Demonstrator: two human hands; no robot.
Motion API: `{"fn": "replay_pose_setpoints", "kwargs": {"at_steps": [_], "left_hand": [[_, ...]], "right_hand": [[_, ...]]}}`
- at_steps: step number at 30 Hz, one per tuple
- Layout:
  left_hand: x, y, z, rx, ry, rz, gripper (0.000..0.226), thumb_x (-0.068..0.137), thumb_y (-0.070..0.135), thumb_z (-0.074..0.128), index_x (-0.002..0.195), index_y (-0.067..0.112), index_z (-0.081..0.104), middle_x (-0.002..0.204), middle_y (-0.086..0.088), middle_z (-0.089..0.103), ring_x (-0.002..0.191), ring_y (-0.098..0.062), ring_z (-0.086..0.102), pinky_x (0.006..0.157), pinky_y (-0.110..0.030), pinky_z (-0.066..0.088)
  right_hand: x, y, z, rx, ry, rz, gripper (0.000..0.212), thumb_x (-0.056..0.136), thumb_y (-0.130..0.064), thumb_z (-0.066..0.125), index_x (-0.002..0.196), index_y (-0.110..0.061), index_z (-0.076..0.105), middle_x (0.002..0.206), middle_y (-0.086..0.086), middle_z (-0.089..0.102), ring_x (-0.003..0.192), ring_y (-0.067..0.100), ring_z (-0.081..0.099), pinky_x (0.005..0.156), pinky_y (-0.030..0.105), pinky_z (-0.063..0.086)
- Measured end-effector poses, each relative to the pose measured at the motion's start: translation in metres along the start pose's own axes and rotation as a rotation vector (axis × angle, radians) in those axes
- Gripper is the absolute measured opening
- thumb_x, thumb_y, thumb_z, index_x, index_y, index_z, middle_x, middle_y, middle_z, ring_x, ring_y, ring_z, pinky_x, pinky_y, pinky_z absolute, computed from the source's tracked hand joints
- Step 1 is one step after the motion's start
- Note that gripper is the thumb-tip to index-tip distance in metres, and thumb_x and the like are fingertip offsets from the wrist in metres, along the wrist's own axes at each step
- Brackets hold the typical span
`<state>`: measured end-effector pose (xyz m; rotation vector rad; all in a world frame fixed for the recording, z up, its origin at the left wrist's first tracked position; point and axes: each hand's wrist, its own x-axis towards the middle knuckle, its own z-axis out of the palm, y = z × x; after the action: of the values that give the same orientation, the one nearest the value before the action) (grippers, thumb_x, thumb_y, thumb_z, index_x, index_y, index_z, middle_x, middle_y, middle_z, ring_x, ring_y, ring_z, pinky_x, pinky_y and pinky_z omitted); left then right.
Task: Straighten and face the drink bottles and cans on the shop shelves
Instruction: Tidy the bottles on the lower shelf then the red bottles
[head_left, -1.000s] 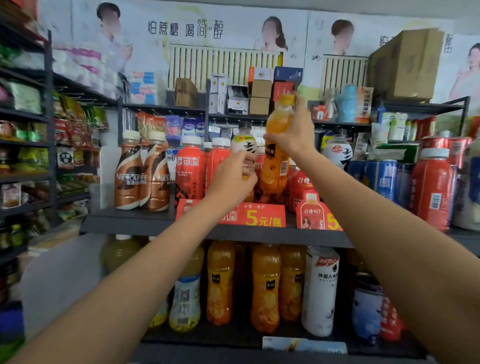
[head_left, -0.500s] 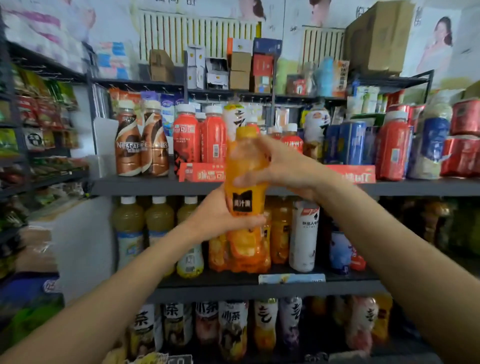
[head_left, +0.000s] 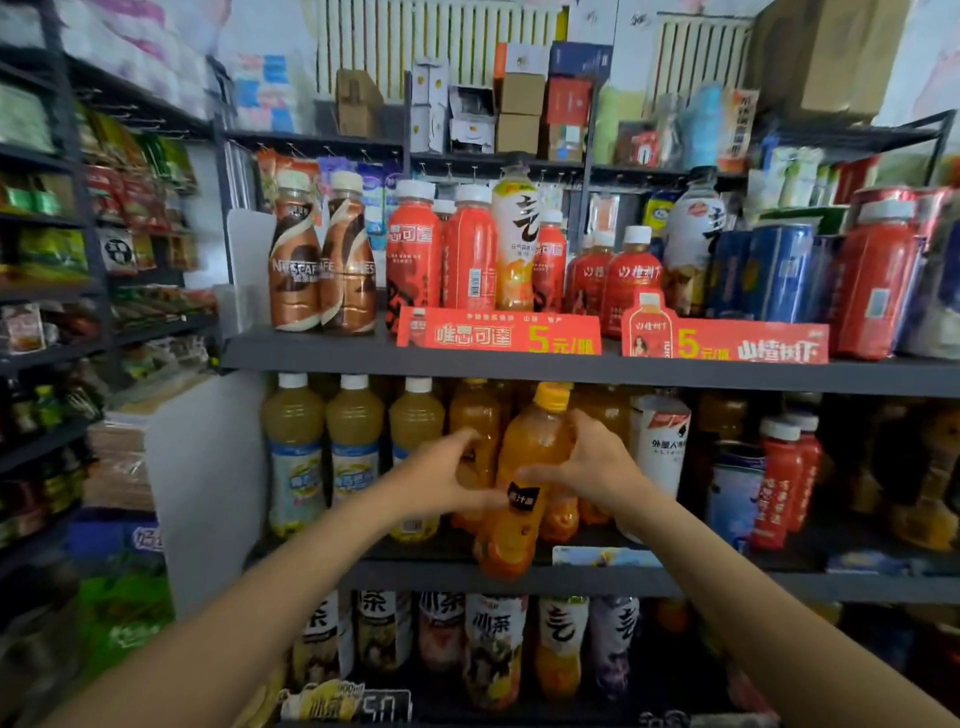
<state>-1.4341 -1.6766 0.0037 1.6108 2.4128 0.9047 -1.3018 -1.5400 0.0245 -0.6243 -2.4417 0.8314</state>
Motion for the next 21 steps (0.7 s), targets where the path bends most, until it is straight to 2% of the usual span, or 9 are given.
{"fn": "replay_pose_setpoints", "kwargs": {"at_steps": [2,3,5,7,9,14,17,19,21], "left_hand": [[0.006,-0.004,-0.014,0.225,0.147,0.048,0.069,0.085,0.04,0.063,0.142,0.016,0.03,0.144,0.0,0.037,0.132,-0.015,0.034,0.105,-0.025,0.03],[0.009,-0.005,-0.018,0.374,0.217,0.085,0.067,0.089,0.035,0.059,0.144,0.014,0.027,0.147,-0.002,0.032,0.136,-0.017,0.029,0.109,-0.024,0.024],[0.018,-0.003,-0.018,0.652,0.289,0.13,0.072,0.091,0.029,0.056,0.148,0.014,0.016,0.152,-0.005,0.023,0.141,-0.021,0.02,0.114,-0.028,0.013],[0.031,0.0,-0.013,0.834,0.298,0.086,0.083,0.089,0.029,0.059,0.149,0.016,0.004,0.153,-0.009,0.017,0.142,-0.026,0.016,0.116,-0.034,0.007],[0.047,0.005,-0.008,0.957,0.27,0.006,0.091,0.086,0.03,0.061,0.149,0.016,-0.003,0.152,-0.013,0.016,0.142,-0.031,0.014,0.117,-0.039,0.004],[0.076,0.011,0.007,0.979,0.259,-0.148,0.078,0.091,0.016,0.053,0.148,0.01,0.0,0.151,-0.018,0.018,0.142,-0.033,0.013,0.116,-0.044,0.0],[0.078,0.008,0.013,1.02,0.306,-0.122,0.068,0.093,0.009,0.045,0.147,0.007,0.004,0.149,-0.021,0.022,0.14,-0.036,0.019,0.116,-0.045,0.003],[0.078,0.003,0.014,0.999,0.317,-0.109,0.072,0.09,0.008,0.05,0.147,0.008,0.006,0.147,-0.021,0.024,0.138,-0.037,0.024,0.115,-0.046,0.01],[0.081,0.0,0.011,0.931,0.294,-0.117,0.078,0.086,0.008,0.057,0.146,0.01,0.007,0.145,-0.02,0.024,0.134,-0.039,0.029,0.108,-0.047,0.029]], "right_hand": [[0.006,0.009,0.002,-0.056,0.067,0.02,0.075,0.066,-0.037,0.083,0.123,-0.01,0.044,0.108,0.007,0.061,0.092,0.023,0.062,0.078,0.04,0.054],[0.007,0.011,0.004,-0.049,0.087,0.026,0.074,0.067,-0.037,0.082,0.123,-0.009,0.043,0.106,0.009,0.062,0.09,0.024,0.062,0.079,0.042,0.054],[0.011,0.012,0.01,-0.052,0.117,0.023,0.071,0.069,-0.036,0.081,0.122,-0.007,0.043,0.108,0.009,0.061,0.09,0.021,0.06,0.076,0.034,0.052],[0.016,0.009,0.018,-0.101,0.129,0.003,0.069,0.071,-0.037,0.079,0.121,-0.007,0.042,0.11,0.008,0.06,0.092,0.02,0.058,0.07,0.027,0.045],[0.022,0.003,0.024,-0.148,0.127,-0.012,0.071,0.072,-0.039,0.078,0.123,-0.006,0.042,0.113,0.008,0.059,0.1,0.024,0.059,0.072,0.028,0.046],[0.034,-0.004,0.028,-0.255,0.082,-0.024,0.072,0.074,-0.041,0.075,0.126,-0.005,0.042,0.111,0.009,0.06,0.1,0.026,0.061,0.077,0.031,0.05],[0.034,-0.007,0.025,-0.32,0.043,-0.031,0.074,0.076,-0.042,0.074,0.129,-0.004,0.037,0.119,0.012,0.056,0.109,0.03,0.056,0.084,0.035,0.048],[0.035,-0.007,0.022,-0.327,0.017,-0.02,0.076,0.077,-0.041,0.073,0.131,-0.005,0.035,0.123,0.013,0.052,0.115,0.031,0.052,0.088,0.036,0.046],[0.035,-0.007,0.021,-0.298,-0.002,-0.01,0.078,0.077,-0.04,0.074,0.133,-0.007,0.032,0.128,0.014,0.049,0.118,0.031,0.05,0.091,0.035,0.045]]}}
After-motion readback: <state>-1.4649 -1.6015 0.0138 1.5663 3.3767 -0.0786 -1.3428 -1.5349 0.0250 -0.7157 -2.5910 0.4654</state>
